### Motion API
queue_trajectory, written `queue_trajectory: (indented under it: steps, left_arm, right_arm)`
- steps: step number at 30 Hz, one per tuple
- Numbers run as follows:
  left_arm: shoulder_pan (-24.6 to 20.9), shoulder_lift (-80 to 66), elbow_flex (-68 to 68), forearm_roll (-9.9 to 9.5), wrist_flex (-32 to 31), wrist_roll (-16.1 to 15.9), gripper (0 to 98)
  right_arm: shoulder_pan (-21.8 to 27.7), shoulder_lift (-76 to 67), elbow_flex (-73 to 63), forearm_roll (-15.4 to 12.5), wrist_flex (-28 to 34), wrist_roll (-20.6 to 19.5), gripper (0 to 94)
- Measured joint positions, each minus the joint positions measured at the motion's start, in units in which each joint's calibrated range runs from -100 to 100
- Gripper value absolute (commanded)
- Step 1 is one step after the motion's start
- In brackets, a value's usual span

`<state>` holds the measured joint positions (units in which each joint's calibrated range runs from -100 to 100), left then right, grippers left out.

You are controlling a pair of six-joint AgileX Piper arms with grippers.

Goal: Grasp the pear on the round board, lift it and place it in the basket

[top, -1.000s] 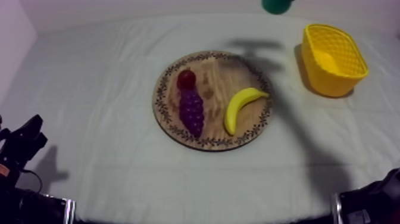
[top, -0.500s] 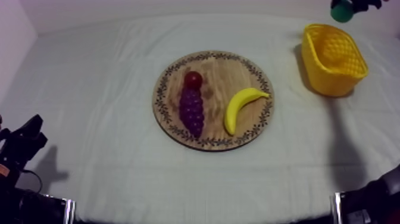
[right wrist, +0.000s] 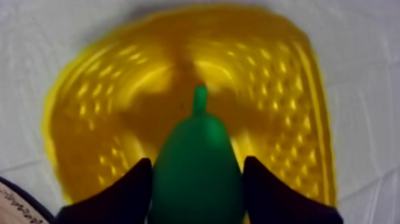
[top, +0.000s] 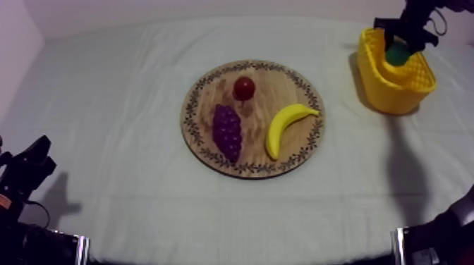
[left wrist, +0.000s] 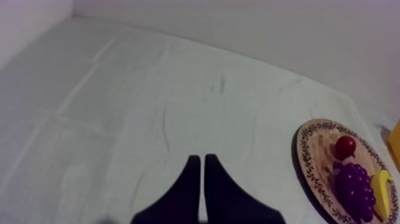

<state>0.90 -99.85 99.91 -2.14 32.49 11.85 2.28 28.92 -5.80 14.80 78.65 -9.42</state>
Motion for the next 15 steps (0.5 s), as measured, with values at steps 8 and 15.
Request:
queue_trajectory:
  steps: [8,15]
  left_arm:
    - [0.0,0.0,0.0,0.0,0.0,0.0,0.1]
    - [0.0,0.0,0.0,0.0,0.0,0.0,0.1]
  right_arm:
    - [0.6,1.0,-1.0,-0.8,-0.8,1.4,58.6]
    - [0.5,-6.5,-0.1,-3.3,-0.3,3.0,49.8]
